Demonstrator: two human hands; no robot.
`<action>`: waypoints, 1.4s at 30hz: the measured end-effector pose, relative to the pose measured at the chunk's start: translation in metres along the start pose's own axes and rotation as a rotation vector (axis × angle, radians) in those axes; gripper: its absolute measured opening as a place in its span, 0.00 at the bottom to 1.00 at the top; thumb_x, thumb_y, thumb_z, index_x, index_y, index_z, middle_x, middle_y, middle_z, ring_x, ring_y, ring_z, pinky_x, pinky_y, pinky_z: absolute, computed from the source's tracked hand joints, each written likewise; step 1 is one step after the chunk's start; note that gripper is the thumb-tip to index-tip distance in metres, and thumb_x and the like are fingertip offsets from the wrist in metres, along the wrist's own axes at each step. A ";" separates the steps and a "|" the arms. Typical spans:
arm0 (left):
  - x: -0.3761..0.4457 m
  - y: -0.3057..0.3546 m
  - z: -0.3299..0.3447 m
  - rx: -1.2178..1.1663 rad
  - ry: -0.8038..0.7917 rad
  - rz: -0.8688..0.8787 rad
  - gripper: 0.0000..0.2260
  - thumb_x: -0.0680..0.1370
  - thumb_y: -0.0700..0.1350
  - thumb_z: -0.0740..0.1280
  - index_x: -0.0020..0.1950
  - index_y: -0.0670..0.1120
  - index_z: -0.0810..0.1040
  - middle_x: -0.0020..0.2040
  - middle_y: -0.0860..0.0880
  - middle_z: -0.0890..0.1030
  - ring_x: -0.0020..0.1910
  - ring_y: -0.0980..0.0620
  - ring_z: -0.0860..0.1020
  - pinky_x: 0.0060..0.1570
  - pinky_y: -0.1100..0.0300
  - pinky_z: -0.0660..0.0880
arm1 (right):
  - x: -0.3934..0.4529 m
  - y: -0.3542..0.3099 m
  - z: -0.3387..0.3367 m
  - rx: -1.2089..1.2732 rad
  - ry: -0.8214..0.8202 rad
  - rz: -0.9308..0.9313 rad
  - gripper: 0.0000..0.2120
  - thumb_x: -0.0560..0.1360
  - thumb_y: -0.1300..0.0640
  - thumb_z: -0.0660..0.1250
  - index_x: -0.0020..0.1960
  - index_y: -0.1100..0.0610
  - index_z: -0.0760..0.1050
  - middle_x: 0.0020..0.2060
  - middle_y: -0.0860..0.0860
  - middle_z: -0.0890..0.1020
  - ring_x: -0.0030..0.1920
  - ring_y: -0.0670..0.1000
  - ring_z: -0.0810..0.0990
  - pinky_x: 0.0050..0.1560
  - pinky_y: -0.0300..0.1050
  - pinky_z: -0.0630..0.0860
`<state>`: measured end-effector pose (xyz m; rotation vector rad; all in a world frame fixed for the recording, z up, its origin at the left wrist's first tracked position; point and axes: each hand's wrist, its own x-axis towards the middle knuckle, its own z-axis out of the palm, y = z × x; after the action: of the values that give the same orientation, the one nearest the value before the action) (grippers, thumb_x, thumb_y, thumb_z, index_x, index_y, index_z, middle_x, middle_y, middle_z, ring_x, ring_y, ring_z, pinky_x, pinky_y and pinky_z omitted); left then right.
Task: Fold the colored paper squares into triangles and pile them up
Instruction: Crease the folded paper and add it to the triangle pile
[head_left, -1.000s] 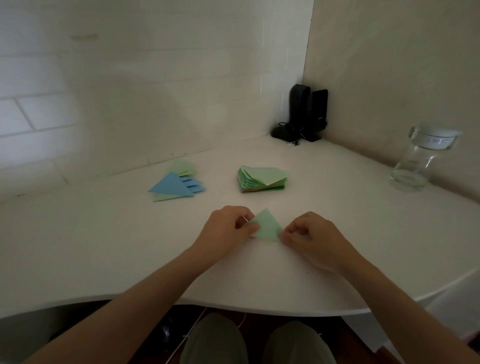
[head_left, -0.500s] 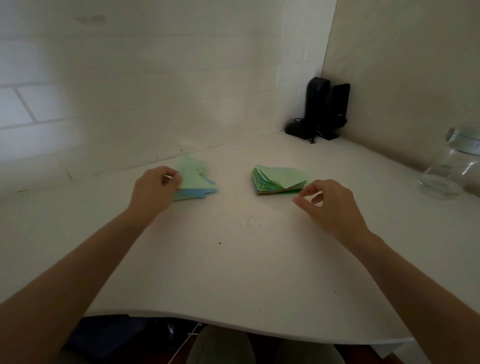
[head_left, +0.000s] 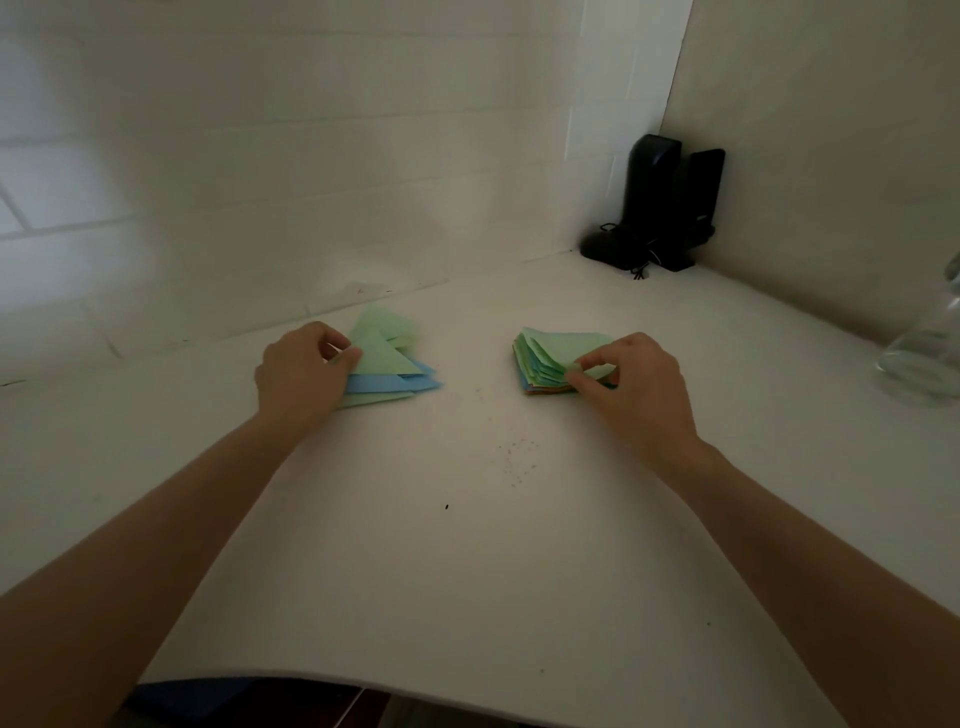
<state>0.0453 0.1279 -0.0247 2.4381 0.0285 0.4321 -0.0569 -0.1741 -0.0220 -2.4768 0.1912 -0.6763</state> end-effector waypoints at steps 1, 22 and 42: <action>0.001 -0.001 0.001 0.029 -0.002 -0.003 0.06 0.74 0.52 0.69 0.46 0.52 0.78 0.46 0.50 0.79 0.51 0.45 0.75 0.54 0.50 0.71 | 0.000 0.000 0.000 0.000 0.020 -0.005 0.06 0.72 0.50 0.71 0.46 0.51 0.81 0.47 0.50 0.76 0.43 0.52 0.78 0.45 0.49 0.76; -0.144 0.091 0.000 -0.306 -0.344 0.787 0.08 0.76 0.48 0.66 0.52 0.48 0.79 0.49 0.52 0.78 0.48 0.58 0.76 0.49 0.66 0.71 | -0.114 -0.024 -0.049 -0.325 0.086 -0.434 0.04 0.70 0.52 0.70 0.40 0.52 0.81 0.41 0.48 0.78 0.40 0.52 0.76 0.40 0.47 0.67; -0.161 0.093 0.030 -0.322 -0.462 0.666 0.04 0.71 0.47 0.74 0.42 0.51 0.80 0.43 0.54 0.77 0.43 0.61 0.74 0.43 0.75 0.64 | -0.114 -0.003 -0.041 0.060 -0.209 -0.053 0.04 0.70 0.49 0.71 0.42 0.48 0.82 0.47 0.43 0.77 0.49 0.42 0.76 0.55 0.48 0.73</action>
<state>-0.1059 0.0159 -0.0376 2.1173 -0.9883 0.1223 -0.1760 -0.1602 -0.0396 -2.4813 0.0255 -0.4341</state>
